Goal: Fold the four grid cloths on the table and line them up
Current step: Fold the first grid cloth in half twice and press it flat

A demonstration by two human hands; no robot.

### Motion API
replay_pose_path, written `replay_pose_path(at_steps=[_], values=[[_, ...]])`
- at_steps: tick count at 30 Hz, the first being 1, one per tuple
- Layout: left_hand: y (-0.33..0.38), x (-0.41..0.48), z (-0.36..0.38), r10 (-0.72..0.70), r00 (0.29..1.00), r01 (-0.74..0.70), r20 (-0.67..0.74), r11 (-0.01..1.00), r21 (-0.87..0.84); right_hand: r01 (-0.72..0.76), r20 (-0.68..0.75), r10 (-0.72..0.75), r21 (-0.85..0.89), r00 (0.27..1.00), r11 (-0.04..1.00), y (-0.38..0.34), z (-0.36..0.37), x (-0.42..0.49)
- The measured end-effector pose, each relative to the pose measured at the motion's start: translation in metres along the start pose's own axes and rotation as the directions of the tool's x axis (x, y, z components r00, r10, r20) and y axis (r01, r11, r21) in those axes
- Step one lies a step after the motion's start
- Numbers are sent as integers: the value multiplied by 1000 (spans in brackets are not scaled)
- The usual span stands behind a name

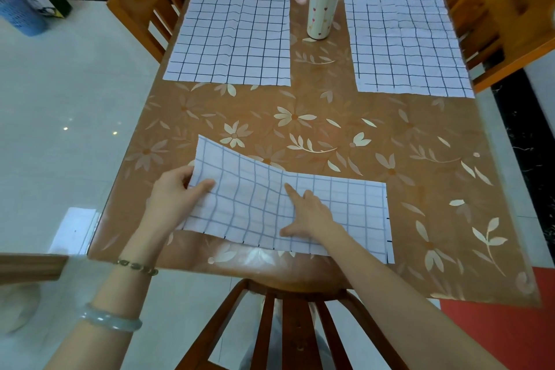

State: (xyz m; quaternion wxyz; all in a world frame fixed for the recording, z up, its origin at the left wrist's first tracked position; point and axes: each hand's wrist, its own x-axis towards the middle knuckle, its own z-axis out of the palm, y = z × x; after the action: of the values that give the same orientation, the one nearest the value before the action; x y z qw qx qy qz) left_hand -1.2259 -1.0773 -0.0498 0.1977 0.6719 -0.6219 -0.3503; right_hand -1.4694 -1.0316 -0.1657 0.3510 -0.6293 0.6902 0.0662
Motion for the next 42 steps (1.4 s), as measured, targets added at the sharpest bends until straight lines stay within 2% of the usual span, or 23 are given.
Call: replay_pose_path(at_steps=[6,12,14,16,19,21,23,25,26,28,33,38,40,42], values=[[50,-12,22,164,985,-167,52,985,51,-3,25,2,31,1000,1000,1,-2,4],[86,-26,48,243,961,-241,134,970,-29,13,28,-13,1,1000,1000,4,-2,8],[94,-30,59,244,959,-234,144,968,-85,34,14,-35,93,999,995,7,-2,11],[102,-32,71,249,957,-231,146,964,-130,85,19,-94,272,995,959,25,4,28],[111,-34,94,263,948,-232,179,957,-173,107,-13,-121,563,993,819,48,4,33],[116,-36,111,263,942,-225,209,956,-188,83,-91,-20,761,996,644,45,-24,-1],[121,-39,128,277,932,-236,233,953,-187,38,-107,144,909,984,415,57,-37,-21],[123,-42,146,270,928,-232,258,958,-167,72,-126,270,977,955,202,77,-42,-38],[123,-42,155,257,929,-222,267,963,-152,85,-125,327,987,937,134,87,-42,-45],[122,-43,175,230,930,-201,288,971,-127,62,-84,390,996,917,70,105,-42,-59],[116,-40,221,198,921,-178,335,980,-92,-23,17,393,1000,919,11,124,-42,-76],[107,-38,253,203,894,-202,398,978,-44,-96,88,395,995,915,-1,129,-42,-73],[104,-40,255,223,869,-217,442,974,-64,-133,104,425,990,899,39,129,-42,-72],[95,-38,251,262,865,-270,428,962,-45,-171,81,479,974,874,148,133,-37,-67]])
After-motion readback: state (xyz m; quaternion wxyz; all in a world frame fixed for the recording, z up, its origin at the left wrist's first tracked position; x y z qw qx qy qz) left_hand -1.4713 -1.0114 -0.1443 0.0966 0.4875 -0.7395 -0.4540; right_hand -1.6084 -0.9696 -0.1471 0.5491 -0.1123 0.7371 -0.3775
